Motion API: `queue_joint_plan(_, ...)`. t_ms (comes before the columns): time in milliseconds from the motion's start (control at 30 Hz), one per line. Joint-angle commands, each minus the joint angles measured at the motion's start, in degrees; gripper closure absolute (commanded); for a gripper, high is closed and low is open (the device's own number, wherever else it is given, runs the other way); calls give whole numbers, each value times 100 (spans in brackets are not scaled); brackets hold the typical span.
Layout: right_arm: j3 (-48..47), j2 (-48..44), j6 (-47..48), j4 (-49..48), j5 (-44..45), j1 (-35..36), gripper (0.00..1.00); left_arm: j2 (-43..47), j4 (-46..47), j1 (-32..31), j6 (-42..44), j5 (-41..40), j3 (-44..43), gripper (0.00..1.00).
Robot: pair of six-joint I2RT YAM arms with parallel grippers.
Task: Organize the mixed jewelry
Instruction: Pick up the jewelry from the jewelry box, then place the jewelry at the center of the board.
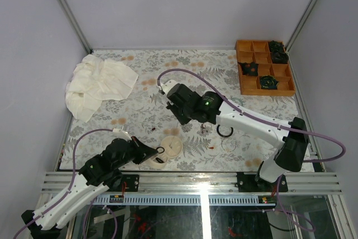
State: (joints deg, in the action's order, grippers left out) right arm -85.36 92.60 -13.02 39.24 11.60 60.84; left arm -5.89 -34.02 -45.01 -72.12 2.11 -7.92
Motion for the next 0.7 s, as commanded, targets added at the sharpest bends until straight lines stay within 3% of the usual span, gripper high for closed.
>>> queue_joint_plan(0,-567,-307,206,190,266,-61,97,-13,-237,-43,91,-44,481,99)
queue_joint_plan(367,-1470,-463,487,651,644,-373,97,-17,-234,-41,101,-66,475,99)
queue_joint_plan(667,-1474,-586,647,668,940,-1002,98,-18,-229,-47,88,-69,469,99)
